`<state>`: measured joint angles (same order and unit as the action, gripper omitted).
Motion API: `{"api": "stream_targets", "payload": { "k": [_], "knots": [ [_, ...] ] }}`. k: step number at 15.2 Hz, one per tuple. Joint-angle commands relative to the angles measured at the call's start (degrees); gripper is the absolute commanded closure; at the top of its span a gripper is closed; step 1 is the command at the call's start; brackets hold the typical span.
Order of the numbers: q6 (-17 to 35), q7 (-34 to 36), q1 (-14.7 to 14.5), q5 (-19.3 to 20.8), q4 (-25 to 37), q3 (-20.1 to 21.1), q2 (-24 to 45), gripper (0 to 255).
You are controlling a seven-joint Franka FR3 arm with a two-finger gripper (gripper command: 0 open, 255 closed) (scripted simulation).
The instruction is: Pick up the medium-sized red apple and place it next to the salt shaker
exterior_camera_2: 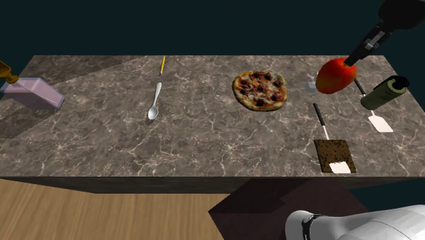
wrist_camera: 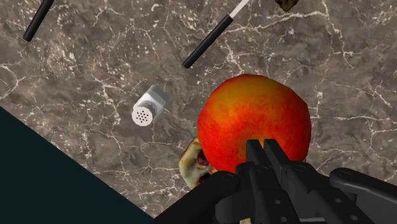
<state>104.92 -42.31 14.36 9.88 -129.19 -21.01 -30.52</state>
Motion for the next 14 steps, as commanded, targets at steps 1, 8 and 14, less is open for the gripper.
{"api": "stream_targets", "payload": {
  "k": [1, 8, 14],
  "knots": [
    [1.59, 0.01, 0.06, 0.13, -1.45, -0.22, 0.1, 255],
    [7.03, 0.07, 0.32, 0.66, -6.51, -1.01, 0.47, 255],
    [11.86, 0.03, 0.47, 1.06, -10.45, -1.81, 1.37, 255]
  ]
}}
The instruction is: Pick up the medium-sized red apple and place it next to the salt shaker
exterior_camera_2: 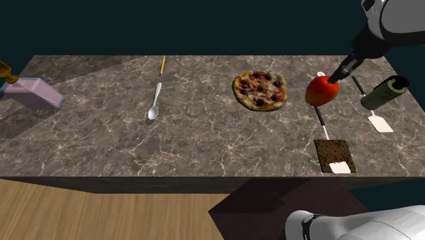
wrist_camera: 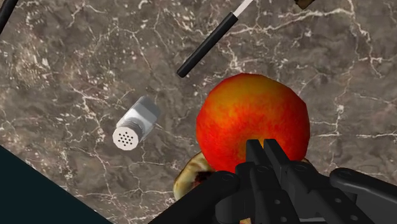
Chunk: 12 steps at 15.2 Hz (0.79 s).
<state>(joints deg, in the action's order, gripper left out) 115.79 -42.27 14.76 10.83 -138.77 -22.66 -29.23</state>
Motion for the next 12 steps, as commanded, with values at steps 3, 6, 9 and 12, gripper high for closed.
{"api": "stream_targets", "payload": {
  "k": [3, 6, 9, 12],
  "knots": [
    [3.47, -0.07, 0.11, 0.28, -2.7, -0.6, 0.74, 255],
    [6.0, -0.14, 0.13, 0.42, -4.43, -1.06, 1.55, 255],
    [8.59, -0.25, 0.12, 0.52, -6.06, -1.55, 2.52, 255],
    [11.23, -0.4, 0.07, 0.58, -7.59, -2.07, 3.64, 255]
  ]
}}
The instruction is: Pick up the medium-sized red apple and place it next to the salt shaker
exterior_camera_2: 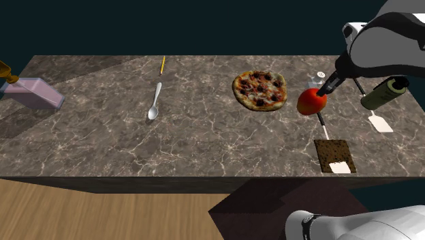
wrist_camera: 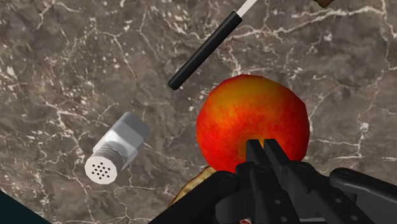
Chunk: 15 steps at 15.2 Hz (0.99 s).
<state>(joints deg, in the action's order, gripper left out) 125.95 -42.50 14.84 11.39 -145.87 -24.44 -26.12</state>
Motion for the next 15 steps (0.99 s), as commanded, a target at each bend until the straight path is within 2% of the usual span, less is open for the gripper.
{"api": "stream_targets", "payload": {
  "k": [1, 9, 10, 15],
  "knots": [
    [1.78, -0.21, -0.03, 0.01, -0.88, -0.43, 0.86, 255],
    [1.78, -0.21, -0.03, 0.01, -0.88, -0.43, 0.86, 255],
    [1.78, -0.21, -0.03, 0.01, -0.88, -0.43, 0.86, 0],
    [1.78, -0.21, -0.03, 0.01, -0.88, -0.43, 0.86, 0]
  ]
}}
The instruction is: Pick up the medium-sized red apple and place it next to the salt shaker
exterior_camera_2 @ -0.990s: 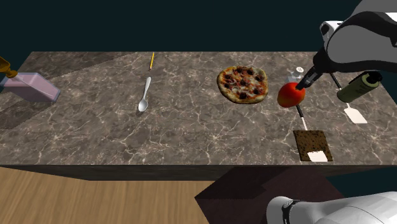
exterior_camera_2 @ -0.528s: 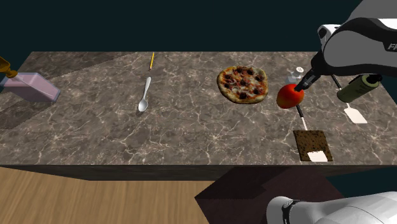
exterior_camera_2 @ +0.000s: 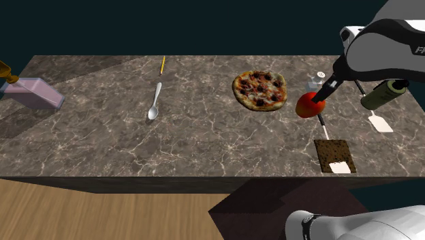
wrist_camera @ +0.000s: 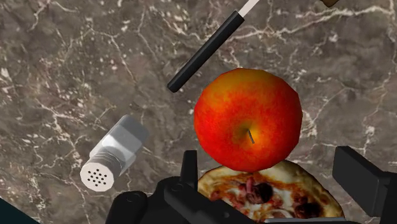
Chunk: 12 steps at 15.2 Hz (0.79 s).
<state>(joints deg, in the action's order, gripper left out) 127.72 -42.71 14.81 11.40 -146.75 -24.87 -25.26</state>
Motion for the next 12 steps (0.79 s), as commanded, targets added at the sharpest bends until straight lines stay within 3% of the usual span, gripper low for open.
{"api": "stream_targets", "payload": {
  "k": [1, 4, 12],
  "knots": [
    [-2.25, 0.15, 0.12, 0.06, 1.07, 0.45, -1.2, 0],
    [-8.35, 0.43, 0.3, -0.02, 4.46, 1.64, -3.94, 0],
    [-8.35, 0.42, 0.32, -0.03, 4.46, 1.65, -3.94, 0]
  ]
}}
